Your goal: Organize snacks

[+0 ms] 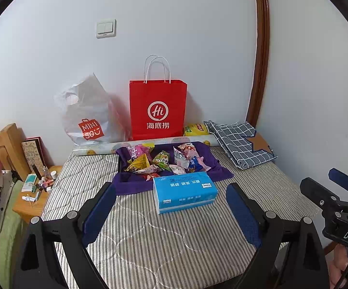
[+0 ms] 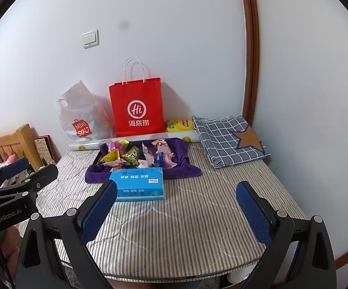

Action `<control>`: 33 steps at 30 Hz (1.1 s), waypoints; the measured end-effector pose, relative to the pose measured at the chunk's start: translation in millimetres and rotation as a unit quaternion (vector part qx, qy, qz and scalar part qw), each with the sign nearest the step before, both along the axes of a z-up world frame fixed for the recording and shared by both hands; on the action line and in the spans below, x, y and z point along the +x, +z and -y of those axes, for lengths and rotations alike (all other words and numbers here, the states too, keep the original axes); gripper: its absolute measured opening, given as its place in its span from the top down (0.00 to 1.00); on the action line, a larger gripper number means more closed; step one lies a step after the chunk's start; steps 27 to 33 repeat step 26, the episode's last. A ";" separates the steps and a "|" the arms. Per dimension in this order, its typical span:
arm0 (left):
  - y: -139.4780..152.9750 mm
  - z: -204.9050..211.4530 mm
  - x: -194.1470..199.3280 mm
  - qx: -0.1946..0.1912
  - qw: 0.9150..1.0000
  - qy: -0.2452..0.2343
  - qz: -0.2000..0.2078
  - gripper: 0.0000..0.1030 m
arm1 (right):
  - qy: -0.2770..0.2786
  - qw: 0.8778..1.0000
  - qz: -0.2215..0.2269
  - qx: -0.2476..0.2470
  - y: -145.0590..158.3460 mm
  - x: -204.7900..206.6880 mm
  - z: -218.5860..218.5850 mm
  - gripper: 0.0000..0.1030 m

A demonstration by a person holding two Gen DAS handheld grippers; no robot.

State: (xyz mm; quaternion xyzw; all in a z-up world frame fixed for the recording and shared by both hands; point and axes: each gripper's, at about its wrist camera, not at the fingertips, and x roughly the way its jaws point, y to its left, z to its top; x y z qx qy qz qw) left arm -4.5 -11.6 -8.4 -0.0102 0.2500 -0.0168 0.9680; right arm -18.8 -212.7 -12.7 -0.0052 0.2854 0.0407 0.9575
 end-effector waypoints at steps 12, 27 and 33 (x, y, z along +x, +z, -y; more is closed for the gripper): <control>0.5 0.0 -0.2 0.000 1.000 0.001 0.001 0.10 | 0.003 1.000 0.004 0.003 1.0 -3.1 0.2 0.05; -1.8 0.8 0.0 -0.001 1.000 0.003 0.000 0.10 | 0.007 1.000 0.007 0.005 -0.9 -4.2 -3.0 0.05; -1.8 0.8 0.0 -0.001 1.000 0.003 0.000 0.10 | 0.007 1.000 0.007 0.005 -0.9 -4.2 -3.0 0.05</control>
